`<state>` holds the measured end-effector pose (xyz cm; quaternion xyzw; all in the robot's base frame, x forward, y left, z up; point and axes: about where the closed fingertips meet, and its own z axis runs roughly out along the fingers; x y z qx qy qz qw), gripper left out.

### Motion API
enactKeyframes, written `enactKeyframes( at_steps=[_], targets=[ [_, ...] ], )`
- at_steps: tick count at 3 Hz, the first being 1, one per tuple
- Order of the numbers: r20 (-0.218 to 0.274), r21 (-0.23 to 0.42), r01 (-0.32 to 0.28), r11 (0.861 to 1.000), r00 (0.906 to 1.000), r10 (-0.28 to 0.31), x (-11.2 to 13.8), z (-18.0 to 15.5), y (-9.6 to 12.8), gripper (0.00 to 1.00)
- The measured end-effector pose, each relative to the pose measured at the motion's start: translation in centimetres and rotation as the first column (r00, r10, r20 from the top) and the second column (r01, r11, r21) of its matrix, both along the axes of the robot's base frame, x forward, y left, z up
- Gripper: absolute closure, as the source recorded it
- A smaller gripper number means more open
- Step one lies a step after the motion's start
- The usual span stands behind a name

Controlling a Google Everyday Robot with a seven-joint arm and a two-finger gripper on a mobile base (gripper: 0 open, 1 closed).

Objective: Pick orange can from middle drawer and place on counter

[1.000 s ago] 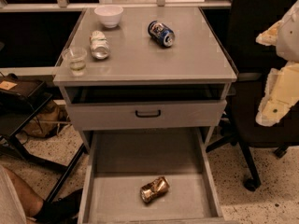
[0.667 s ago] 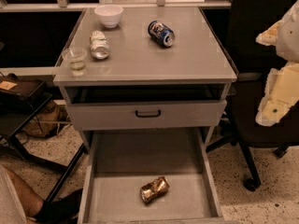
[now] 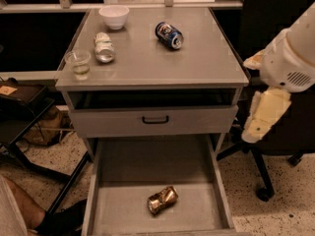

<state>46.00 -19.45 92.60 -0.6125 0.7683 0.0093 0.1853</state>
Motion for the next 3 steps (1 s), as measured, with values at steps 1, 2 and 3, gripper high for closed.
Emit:
enactKeyframes(
  at_steps=[1, 2, 3],
  targets=[
    [-0.002, 0.099, -0.017, 0.995, 0.9998, 0.018, 1.5, -5.6, 1.7, 0.0],
    [-0.028, 0.18, -0.031, 0.983, 0.9989, 0.036, 1.1, -9.5, 2.4, 0.0],
    [-0.028, 0.18, -0.031, 0.983, 0.9989, 0.036, 1.1, -9.5, 2.5, 0.0]
  ],
)
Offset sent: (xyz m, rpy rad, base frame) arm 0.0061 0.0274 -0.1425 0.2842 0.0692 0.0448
